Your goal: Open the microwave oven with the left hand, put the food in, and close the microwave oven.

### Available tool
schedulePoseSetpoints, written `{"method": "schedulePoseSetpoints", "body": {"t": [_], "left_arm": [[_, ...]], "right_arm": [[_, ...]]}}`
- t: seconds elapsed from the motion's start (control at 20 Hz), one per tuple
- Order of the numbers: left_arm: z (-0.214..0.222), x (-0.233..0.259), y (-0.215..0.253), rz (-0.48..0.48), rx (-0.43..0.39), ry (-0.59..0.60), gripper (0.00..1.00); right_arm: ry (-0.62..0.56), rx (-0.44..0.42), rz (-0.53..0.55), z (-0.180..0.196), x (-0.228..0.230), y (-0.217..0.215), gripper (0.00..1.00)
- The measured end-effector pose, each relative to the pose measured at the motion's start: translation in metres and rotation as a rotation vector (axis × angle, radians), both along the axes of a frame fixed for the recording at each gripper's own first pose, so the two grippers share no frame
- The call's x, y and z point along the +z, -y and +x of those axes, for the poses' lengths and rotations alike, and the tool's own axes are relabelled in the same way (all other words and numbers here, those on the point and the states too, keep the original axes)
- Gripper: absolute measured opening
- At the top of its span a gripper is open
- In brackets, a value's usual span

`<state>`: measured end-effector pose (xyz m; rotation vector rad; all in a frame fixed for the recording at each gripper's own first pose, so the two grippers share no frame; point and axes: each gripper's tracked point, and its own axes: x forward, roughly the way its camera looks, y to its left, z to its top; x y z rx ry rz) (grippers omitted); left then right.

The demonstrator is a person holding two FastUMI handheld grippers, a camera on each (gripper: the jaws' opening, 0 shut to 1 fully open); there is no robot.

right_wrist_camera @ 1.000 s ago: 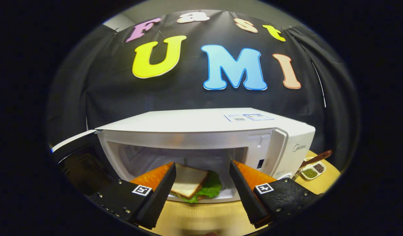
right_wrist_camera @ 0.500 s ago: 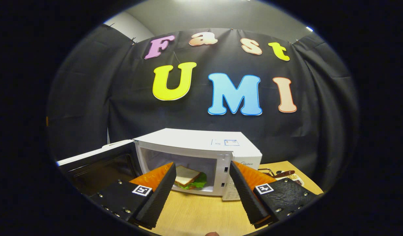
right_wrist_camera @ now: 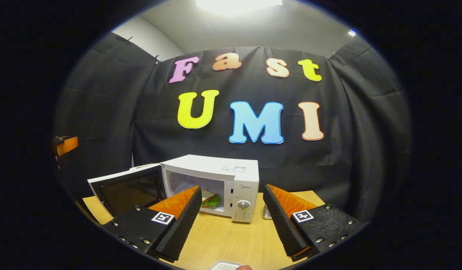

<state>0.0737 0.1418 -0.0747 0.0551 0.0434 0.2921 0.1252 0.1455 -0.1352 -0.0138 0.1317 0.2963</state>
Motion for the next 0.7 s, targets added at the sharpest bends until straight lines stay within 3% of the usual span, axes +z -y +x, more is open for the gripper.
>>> {"method": "schedulePoseSetpoints", "body": {"t": [0.4,0.7], "left_arm": [[-0.026,-0.023,-0.007,0.058,0.136,0.004,0.93],[-0.03,-0.073,-0.012,0.053,0.15,-0.087,0.94]], "right_arm": [[0.001,-0.023,0.025,-0.038,0.017,0.074,0.98],[-0.018,-0.072,0.08,-0.038,0.021,0.094,0.99]]}}
